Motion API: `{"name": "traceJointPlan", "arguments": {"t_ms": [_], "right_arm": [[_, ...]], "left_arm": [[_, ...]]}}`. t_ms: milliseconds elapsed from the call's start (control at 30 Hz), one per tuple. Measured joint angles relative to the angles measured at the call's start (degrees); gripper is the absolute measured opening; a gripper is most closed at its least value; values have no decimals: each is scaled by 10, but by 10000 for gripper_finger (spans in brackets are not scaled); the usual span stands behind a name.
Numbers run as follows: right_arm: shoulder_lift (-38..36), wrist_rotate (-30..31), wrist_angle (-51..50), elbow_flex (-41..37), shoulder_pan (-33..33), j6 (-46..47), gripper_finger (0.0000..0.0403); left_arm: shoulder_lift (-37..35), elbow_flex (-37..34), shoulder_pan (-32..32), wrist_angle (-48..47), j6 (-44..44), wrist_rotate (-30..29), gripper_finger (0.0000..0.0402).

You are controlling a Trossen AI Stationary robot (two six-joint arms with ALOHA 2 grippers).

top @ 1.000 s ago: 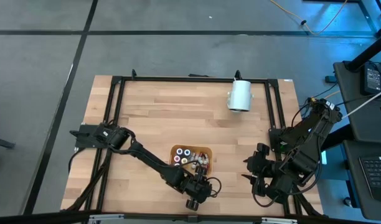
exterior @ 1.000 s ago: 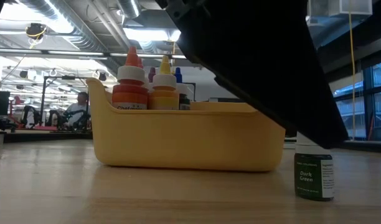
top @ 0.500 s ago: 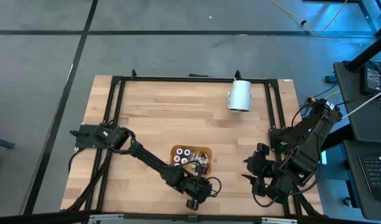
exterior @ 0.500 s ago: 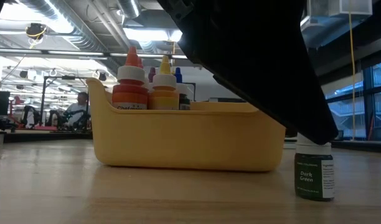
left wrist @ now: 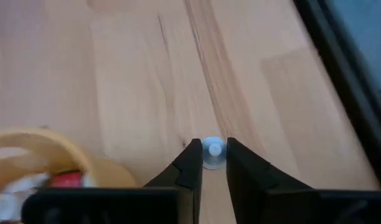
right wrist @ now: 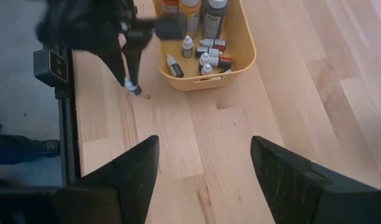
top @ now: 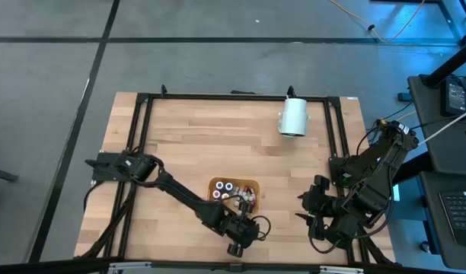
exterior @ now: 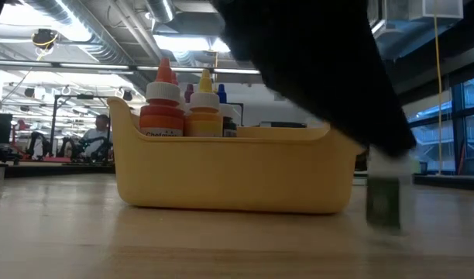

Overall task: Pick & Place food coloring
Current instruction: Put the small dark green food coloring bottle in the yellow bin

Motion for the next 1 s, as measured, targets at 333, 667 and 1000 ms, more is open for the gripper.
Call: {"name": "traceJointPlan", "arguments": {"t_ms": [333,667,1000], "right_arm": [[0,-3,-13,0,0,0,255],[-1,21,-30,0,0,0,255],[-1,68,-46,1,-3,0,255]], "left_arm": [[-107,20,8,-124,-71,-59,46],[-131,-13,25,-127,-129,-91,45],[-185,-166,28,14,-154,-95,45]]}}
